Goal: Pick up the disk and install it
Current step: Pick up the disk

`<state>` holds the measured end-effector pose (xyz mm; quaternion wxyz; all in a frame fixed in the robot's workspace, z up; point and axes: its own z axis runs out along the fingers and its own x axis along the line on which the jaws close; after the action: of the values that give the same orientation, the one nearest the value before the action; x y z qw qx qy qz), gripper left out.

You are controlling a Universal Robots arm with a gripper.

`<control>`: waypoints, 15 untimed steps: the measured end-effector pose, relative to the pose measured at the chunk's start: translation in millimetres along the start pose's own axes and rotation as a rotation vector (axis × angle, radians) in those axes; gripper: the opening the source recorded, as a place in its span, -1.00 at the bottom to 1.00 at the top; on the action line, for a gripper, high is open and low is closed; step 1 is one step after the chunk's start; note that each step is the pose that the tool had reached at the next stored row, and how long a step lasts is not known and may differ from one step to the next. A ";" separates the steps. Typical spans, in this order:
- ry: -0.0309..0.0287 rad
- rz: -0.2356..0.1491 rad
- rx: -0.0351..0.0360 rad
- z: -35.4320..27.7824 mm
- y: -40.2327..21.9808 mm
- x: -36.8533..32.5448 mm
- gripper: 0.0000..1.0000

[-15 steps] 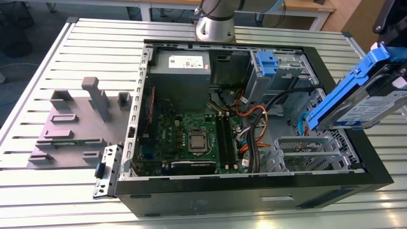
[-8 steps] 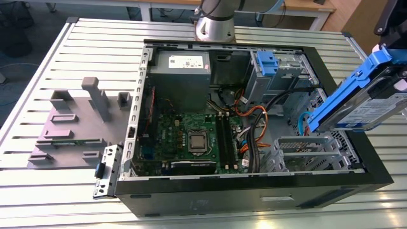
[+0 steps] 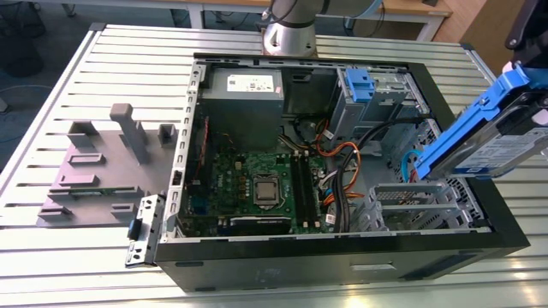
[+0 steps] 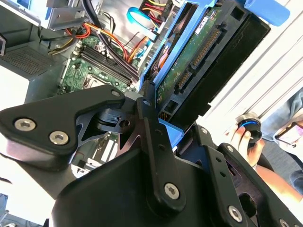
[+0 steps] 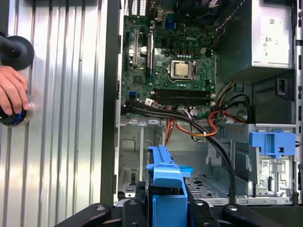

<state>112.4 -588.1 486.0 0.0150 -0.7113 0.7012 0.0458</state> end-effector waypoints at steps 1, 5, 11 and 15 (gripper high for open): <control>0.0000 0.000 0.0000 0.0 0.0 0.3 -0.27; 0.0000 0.000 0.0000 0.0 0.0 1.6 -0.27; 0.0000 0.000 0.0000 0.0 0.0 3.5 -0.27; 0.0000 0.000 0.0000 0.2 0.1 5.3 -0.27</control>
<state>112.3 -593.3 485.4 0.0150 -0.7113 0.7012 0.0458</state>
